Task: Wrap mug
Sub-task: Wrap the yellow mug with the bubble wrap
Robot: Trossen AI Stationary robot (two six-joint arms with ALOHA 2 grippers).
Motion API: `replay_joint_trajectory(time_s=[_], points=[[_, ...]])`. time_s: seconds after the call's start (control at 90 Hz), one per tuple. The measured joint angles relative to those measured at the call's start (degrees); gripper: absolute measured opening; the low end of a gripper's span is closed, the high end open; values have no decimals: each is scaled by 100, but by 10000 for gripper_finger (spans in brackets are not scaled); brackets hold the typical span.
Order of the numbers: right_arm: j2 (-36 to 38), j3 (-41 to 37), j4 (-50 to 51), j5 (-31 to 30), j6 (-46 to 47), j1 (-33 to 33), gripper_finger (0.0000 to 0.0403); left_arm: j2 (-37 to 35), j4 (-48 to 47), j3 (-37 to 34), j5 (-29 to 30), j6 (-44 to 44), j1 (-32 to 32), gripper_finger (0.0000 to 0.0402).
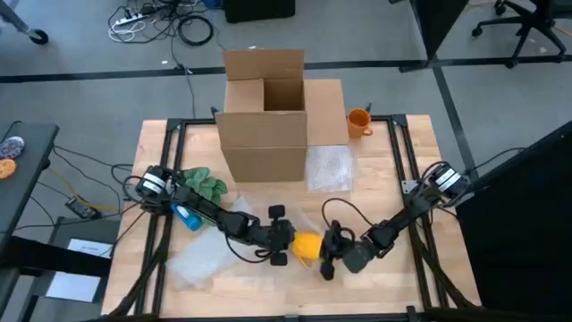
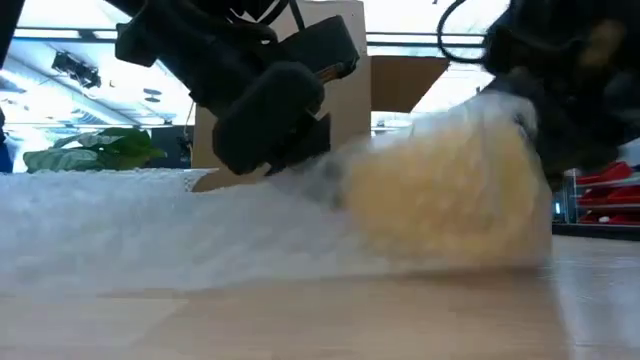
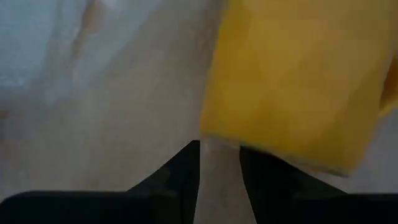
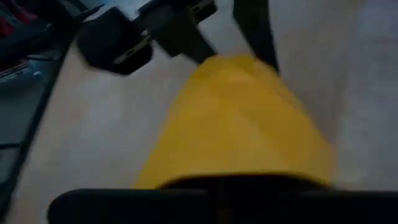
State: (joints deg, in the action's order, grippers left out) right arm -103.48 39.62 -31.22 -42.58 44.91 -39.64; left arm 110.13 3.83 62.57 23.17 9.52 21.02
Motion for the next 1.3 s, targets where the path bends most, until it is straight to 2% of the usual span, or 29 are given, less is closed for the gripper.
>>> replay_joint_trajectory(time_s=[0.289, 0.444, 0.567, 0.656, 0.833, 0.978, 1.133, 1.3], points=[[824, 4, 2045, 70, 1390, -788, 0, 0, 12, 0, 17, 18, 0, 99], [913, 7, 2546, -414, 1750, -1062, 0, 0, 55, 0, 18, 49, 0, 99], [614, 7, 2451, -442, 1734, -891, 0, 0, 28, 0, -37, 166, 29, 99], [282, 7, 2021, -457, 1468, -705, 0, 0, -82, 0, -41, 146, 83, 99], [-322, 7, 298, -709, 34, -202, 0, 8, 37, 0, 56, 122, 69, 99], [-571, 4, -540, -355, -991, 245, 0, 96, 171, -2, 117, -106, 59, 99], [-471, 4, -467, -321, -1375, 288, 0, 120, 140, -2, 235, -427, 37, 99], [-222, 4, -111, -389, -1257, 20, 0, 122, 121, -1, 319, -476, 37, 99]])
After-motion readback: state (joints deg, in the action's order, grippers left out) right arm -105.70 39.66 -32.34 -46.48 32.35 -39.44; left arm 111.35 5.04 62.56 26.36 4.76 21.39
